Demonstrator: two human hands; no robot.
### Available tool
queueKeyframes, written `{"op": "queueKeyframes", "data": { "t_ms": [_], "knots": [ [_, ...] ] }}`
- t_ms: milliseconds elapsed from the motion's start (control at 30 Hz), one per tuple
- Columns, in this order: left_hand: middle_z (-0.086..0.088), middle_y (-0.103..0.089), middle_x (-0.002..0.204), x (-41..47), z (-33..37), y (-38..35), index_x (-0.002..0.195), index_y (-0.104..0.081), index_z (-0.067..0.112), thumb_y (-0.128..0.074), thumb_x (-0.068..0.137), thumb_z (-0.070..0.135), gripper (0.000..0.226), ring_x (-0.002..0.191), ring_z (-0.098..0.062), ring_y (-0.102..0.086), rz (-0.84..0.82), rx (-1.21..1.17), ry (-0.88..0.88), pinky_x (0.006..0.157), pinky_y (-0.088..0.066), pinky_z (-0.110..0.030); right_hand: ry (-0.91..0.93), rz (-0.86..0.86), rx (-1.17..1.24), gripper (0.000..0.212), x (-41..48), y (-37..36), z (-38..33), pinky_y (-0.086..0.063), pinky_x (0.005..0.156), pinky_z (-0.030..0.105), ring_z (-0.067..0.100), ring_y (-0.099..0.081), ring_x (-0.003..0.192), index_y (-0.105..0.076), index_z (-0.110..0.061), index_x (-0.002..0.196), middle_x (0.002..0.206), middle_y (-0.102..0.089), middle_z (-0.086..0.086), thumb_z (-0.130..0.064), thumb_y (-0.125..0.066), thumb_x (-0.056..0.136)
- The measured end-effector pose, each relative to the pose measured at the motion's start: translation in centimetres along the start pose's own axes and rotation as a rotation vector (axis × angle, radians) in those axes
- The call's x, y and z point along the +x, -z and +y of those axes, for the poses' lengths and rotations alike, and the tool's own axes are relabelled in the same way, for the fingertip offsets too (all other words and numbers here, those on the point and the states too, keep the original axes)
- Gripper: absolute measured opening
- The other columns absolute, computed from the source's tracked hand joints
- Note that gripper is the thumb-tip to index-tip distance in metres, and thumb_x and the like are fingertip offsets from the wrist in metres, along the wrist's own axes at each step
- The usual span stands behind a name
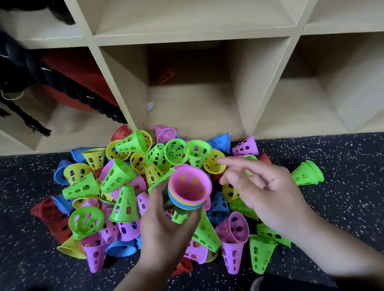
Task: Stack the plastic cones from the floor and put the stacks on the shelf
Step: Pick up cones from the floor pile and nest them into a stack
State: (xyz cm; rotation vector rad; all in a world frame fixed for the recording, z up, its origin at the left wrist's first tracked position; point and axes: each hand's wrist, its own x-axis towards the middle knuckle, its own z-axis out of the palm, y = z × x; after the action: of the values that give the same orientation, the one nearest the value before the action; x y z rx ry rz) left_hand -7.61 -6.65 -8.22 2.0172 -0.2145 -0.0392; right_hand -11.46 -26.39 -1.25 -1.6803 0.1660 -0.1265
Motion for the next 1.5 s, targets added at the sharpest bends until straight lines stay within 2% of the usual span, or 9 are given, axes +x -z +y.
{"op": "queueKeyframes", "data": {
  "t_ms": [200, 433, 700, 800, 933, 1067, 1233, 1367, 1500],
  "knots": [
    [0.022, -0.064, 0.105, -0.5, -0.4, 1.0, 0.116, -0.053, 0.034, -0.09, 0.068, 0.019, 0.062, 0.095, 0.006, -0.061, 0.032, -0.013, 0.028, 0.074, -0.045, -0.003, -0.275, 0.008, -0.294, 0.015, 1.9, -1.1, 6.6, -0.042, 0.064, 0.009, -0.007, -0.061, 0.066, -0.076, -0.033, 0.1, 0.093, -0.074, -0.013, -0.026, -0.073, 0.087],
    [0.027, -0.064, 0.109, -0.5, -1.8, 2.2, 0.119, -0.055, 0.032, -0.09, 0.066, 0.024, 0.064, 0.096, 0.004, -0.064, 0.064, 0.009, 0.093, 0.075, -0.049, -0.016, -0.38, -0.038, -0.279, 0.029, 3.0, -3.8, 11.2, -0.058, 0.082, 0.037, 0.007, -0.073, 0.081, -0.078, -0.029, 0.1, 0.092, -0.078, -0.012, -0.046, -0.08, 0.076],
    [0.021, -0.064, 0.109, -0.4, -2.3, 2.4, 0.119, -0.054, 0.029, -0.089, 0.068, 0.018, 0.063, 0.094, 0.008, -0.061, 0.048, 0.032, 0.111, 0.074, -0.045, -0.003, -0.225, 0.144, -0.191, 0.012, 1.6, -3.6, 9.6, -0.046, 0.049, 0.021, 0.006, -0.062, 0.053, -0.075, -0.025, 0.098, 0.067, -0.069, -0.012, -0.018, -0.069, 0.091],
    [0.021, -0.064, 0.109, -0.5, -2.3, 2.4, 0.119, -0.052, 0.031, -0.088, 0.068, 0.017, 0.064, 0.096, 0.007, -0.061, 0.04, 0.056, 0.098, 0.076, -0.042, 0.0, -0.084, 0.295, -0.105, 0.017, 1.1, -2.2, 6.9, -0.042, 0.045, 0.03, 0.015, -0.057, 0.045, -0.072, -0.03, 0.094, 0.053, -0.059, -0.005, -0.014, -0.067, 0.092],
    [0.021, -0.063, 0.108, -0.6, -1.7, 2.1, 0.119, -0.053, 0.03, -0.088, 0.071, 0.023, 0.061, 0.095, 0.005, -0.062, 0.021, 0.029, 0.067, 0.076, -0.044, -0.003, 0.222, 0.299, -0.134, 0.019, 0.9, -1.5, 1.7, -0.048, 0.048, 0.038, 0.033, -0.059, 0.06, -0.072, -0.033, 0.096, 0.07, -0.065, 0.008, -0.015, -0.07, 0.09],
    [0.017, -0.065, 0.107, -0.8, -0.5, 1.6, 0.121, -0.054, 0.027, -0.087, 0.073, 0.028, 0.059, 0.092, 0.004, -0.063, 0.012, -0.004, 0.05, 0.073, -0.045, -0.004, 0.428, 0.028, -0.409, 0.015, 0.7, -2.4, -1.3, -0.039, 0.056, 0.008, 0.012, -0.059, 0.062, -0.078, -0.015, 0.102, 0.099, -0.072, -0.007, -0.018, -0.073, 0.088],
    [0.019, -0.064, 0.108, -0.6, -0.3, 2.3, 0.121, -0.054, 0.025, -0.085, 0.074, 0.026, 0.057, 0.095, -0.001, -0.063, 0.04, -0.006, 0.044, 0.075, -0.046, -0.006, 0.208, 0.146, -0.264, 0.019, 0.4, -0.9, 0.8, -0.051, 0.052, 0.031, 0.021, -0.061, 0.067, -0.076, -0.024, 0.108, 0.099, -0.071, -0.01, -0.021, -0.07, 0.09],
    [0.019, -0.064, 0.11, -1.0, -1.1, 3.2, 0.121, -0.054, 0.028, -0.086, 0.073, 0.024, 0.059, 0.097, 0.001, -0.062, 0.074, 0.009, 0.087, 0.078, -0.045, -0.006, -0.071, 0.024, -0.551, 0.023, 0.3, 0.5, 6.4, -0.045, 0.063, 0.011, 0.002, -0.06, 0.068, -0.075, -0.031, 0.107, 0.102, -0.068, -0.024, -0.02, -0.072, 0.087],
    [0.022, -0.064, 0.111, -1.6, -2.0, 3.3, 0.125, -0.054, 0.029, -0.088, 0.071, 0.025, 0.064, 0.097, 0.0, -0.064, 0.091, 0.017, 0.126, 0.077, -0.048, -0.007, -0.1, -0.142, -0.794, 0.03, 0.6, -0.2, 10.8, -0.048, 0.063, 0.017, -0.002, -0.061, 0.069, -0.073, -0.03, 0.114, 0.111, -0.068, -0.013, -0.019, -0.069, 0.086]
  ]
}}
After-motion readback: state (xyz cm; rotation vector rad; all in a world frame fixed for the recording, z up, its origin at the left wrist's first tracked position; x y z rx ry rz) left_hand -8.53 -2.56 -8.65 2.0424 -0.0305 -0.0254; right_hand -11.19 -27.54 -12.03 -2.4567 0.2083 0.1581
